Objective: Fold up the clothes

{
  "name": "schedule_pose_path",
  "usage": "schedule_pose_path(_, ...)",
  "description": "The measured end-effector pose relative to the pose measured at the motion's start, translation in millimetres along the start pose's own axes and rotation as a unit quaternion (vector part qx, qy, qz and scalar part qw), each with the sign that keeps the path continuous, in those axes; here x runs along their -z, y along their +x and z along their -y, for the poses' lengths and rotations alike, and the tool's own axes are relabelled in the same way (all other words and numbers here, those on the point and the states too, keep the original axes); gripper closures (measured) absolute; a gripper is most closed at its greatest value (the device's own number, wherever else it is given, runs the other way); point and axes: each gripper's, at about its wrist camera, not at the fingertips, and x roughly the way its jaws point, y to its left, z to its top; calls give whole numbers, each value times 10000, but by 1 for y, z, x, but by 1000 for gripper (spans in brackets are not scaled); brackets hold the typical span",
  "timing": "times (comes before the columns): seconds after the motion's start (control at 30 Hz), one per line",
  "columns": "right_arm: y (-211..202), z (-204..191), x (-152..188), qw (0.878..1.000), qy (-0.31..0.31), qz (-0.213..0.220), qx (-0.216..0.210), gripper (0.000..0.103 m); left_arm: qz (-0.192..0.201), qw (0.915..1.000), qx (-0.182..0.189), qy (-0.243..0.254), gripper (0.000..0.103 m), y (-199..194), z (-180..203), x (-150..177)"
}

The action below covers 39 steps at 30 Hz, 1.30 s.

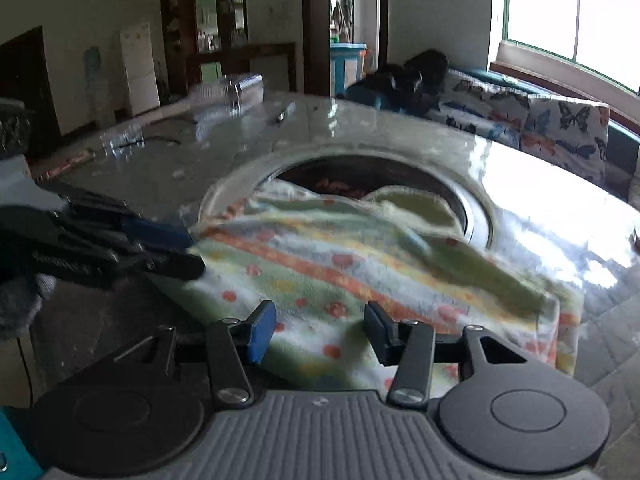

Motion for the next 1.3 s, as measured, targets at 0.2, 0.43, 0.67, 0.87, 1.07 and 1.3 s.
schedule_pose_path(0.2,-1,-5,-3,10000,-82,7,18,54,39,9998,-159,-130,61,-4,-9,-1)
schedule_pose_path(0.43,-1,-13,-7,9998,-213,4,15,54,-51,9992,-296,-263,60,-2,-15,-2)
schedule_pose_path(0.67,-3,-36,-20,9971,-712,51,-258,54,-94,9985,-403,-364,59,-3,-24,-2)
schedule_pose_path(0.87,6,-67,-26,9902,-1270,-37,-587,54,-37,9963,-475,-717,59,-13,-40,-8)
schedule_pose_path(1.07,19,-102,-27,9794,-1882,-70,-727,55,-5,9916,-548,-1174,57,-21,-58,-15)
schedule_pose_path(1.3,33,-121,-23,9734,-2234,-113,-501,67,-16,9819,-289,-1872,50,-25,-72,-19)
